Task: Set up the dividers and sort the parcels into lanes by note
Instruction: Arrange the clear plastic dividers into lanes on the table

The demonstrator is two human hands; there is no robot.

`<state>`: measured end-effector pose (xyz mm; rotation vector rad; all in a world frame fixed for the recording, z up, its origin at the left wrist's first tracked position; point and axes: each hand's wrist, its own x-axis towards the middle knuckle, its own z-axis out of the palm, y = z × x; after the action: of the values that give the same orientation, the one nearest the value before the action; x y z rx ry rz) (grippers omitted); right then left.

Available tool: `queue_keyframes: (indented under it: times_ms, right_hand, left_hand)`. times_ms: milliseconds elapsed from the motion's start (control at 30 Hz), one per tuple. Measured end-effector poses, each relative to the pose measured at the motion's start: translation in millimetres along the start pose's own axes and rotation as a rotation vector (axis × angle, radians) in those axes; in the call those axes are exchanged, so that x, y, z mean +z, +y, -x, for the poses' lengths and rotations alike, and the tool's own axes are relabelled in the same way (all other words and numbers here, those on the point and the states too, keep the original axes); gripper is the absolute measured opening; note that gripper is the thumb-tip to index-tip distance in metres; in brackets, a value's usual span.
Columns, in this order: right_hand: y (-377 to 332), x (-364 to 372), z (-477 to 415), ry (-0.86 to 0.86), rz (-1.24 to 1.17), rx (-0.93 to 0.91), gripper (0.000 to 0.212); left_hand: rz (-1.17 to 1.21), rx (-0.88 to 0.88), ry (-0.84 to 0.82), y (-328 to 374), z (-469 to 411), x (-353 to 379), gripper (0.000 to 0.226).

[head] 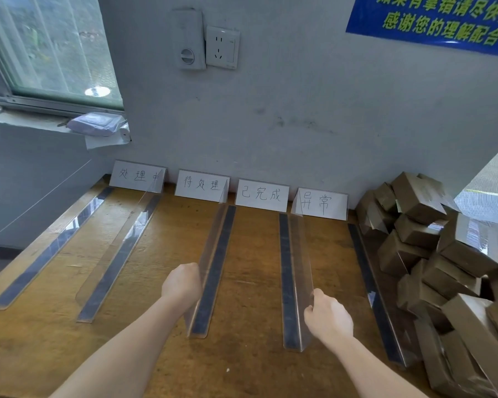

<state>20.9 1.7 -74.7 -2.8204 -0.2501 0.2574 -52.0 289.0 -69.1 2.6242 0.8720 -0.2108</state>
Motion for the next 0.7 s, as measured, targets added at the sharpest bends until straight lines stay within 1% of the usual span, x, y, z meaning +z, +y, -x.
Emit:
queue_keyframes:
  times_ms: [300,600,700]
  right_hand:
    - [6.2,0.3,0.3,-0.004,0.001,0.010,0.034]
    - [6.7,0.0,-1.1,-0.017,-0.016,-0.017,0.042]
    - [9.5,-2.1,-1.6,-0.035,-0.041,-0.029,0.041]
  left_hand:
    - [0.015,0.001,-0.004,0.7,-1.3,1.1,0.027]
    - [-0.007,0.007,-0.006,1.4,-2.7,2.6,0.030]
    - [-0.003,0.008,0.000,-0.2,-3.5,3.0,0.030]
